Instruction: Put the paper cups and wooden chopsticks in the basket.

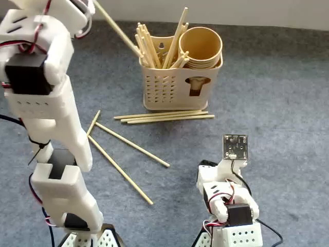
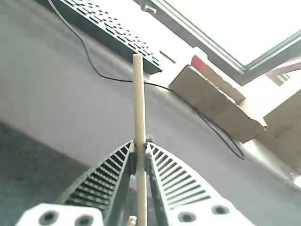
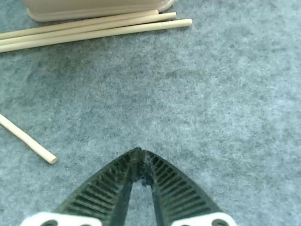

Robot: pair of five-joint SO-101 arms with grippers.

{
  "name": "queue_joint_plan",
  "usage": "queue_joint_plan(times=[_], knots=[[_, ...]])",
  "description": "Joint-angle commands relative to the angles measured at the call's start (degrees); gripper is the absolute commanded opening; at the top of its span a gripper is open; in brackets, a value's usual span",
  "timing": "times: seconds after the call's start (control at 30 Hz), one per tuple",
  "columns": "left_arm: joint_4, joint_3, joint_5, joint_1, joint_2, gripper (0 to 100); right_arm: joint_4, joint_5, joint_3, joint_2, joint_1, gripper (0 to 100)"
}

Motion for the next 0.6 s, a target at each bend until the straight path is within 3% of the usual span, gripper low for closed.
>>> queue_joint_plan(times=[0.0, 0.4, 0.57], knots=[[-6.24, -0.31, -0.70, 4.44, -2.24, 0, 0.22, -0.18, 8.48, -0.75, 0.75, 0.5], [-12.57, -0.75, -12.84, 12.53, 6.55, 0, 0.22, -0.18, 8.48, -0.75, 0.75, 0.5], [-12.40, -0.75, -14.07, 13.76, 10.07, 0, 0.22, -0.18, 8.48, -0.75, 0.75, 0.5]])
